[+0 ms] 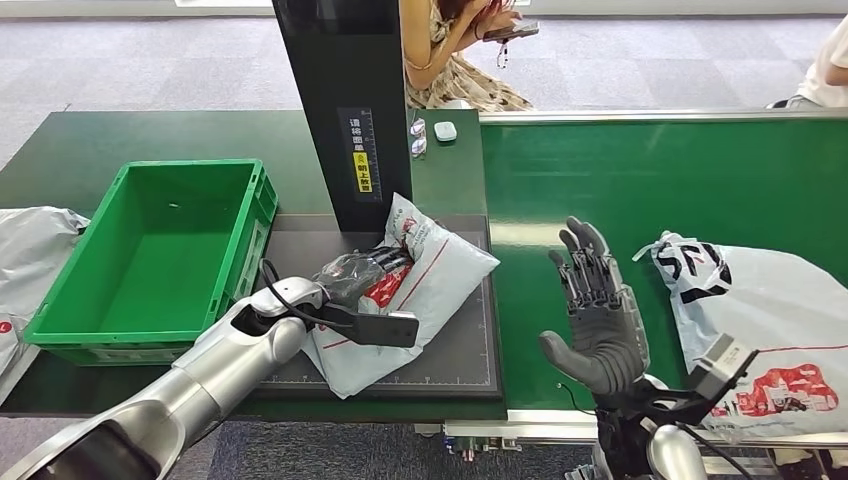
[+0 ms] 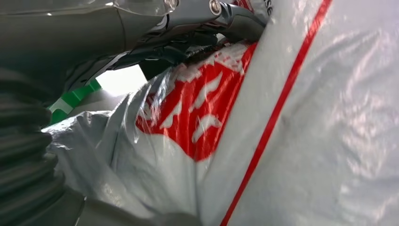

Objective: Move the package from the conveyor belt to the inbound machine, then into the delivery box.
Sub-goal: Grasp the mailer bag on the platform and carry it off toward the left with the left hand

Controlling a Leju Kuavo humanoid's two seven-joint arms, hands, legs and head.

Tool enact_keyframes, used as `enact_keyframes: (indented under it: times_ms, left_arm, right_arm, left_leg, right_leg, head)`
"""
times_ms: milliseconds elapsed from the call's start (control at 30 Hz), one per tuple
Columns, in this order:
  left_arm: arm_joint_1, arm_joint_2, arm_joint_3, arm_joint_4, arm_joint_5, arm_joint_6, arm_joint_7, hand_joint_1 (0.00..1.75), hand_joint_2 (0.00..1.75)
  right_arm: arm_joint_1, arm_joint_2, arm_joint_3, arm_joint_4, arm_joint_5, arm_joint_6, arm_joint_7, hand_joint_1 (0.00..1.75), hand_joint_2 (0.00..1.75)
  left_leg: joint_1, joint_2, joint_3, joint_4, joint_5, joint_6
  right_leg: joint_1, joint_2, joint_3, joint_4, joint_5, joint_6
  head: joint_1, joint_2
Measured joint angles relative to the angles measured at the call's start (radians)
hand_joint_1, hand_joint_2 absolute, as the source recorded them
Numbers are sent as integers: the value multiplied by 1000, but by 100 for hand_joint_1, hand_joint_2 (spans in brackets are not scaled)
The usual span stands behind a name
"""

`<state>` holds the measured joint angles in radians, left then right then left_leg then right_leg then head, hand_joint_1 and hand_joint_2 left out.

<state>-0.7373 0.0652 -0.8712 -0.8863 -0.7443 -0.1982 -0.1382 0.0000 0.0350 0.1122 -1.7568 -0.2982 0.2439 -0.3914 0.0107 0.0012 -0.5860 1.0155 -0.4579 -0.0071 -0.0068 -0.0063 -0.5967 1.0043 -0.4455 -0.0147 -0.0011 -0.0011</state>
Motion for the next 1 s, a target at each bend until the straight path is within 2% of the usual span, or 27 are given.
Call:
enact_keyframes:
  times_ms: [33, 400, 633, 833, 1000]
  left_arm:
    - [-3, -2, -9, 11, 2, 2, -5, 175, 175]
    - [-29, -10, -49, 59, 13, 15, -22, 175, 175]
    - [-17, -6, -44, 56, 56, 100, -18, 175, 175]
    - [58, 33, 32, -27, 140, 225, -10, 175, 175]
    - [170, 93, 163, -184, 196, 339, -21, 175, 175]
  right_arm:
    - [-1, 0, 0, 0, 0, -2, 0, 0, 175]
    - [-1, 0, 0, 5, 1, -3, 0, 0, 175]
    - [-1, 0, 0, 6, 4, -15, 2, 0, 175]
    - [23, 0, 0, -6, 12, -34, 3, 0, 175]
    - [76, 0, -8, -48, 19, -50, 2, 0, 175]
  left_leg:
    - [0, 0, 0, 0, 0, 0]
    - [0, 0, 2, 0, 0, 0]
    - [0, 0, 2, 0, 1, 0]
    - [0, 0, 1, 0, 1, -1]
    - [0, 1, -2, -1, 1, -1]
  right_leg:
    - [0, 0, 0, 0, 0, 0]
    - [0, -1, 3, 0, 0, 1]
    - [0, -1, 3, 0, 1, 1]
    - [0, 1, 0, 0, 1, 1]
    - [0, 2, -3, 0, 0, 0]
  head:
    - [0, 0]
    - [0, 0]
    - [0, 0]
    - [0, 0]
    - [0, 0]
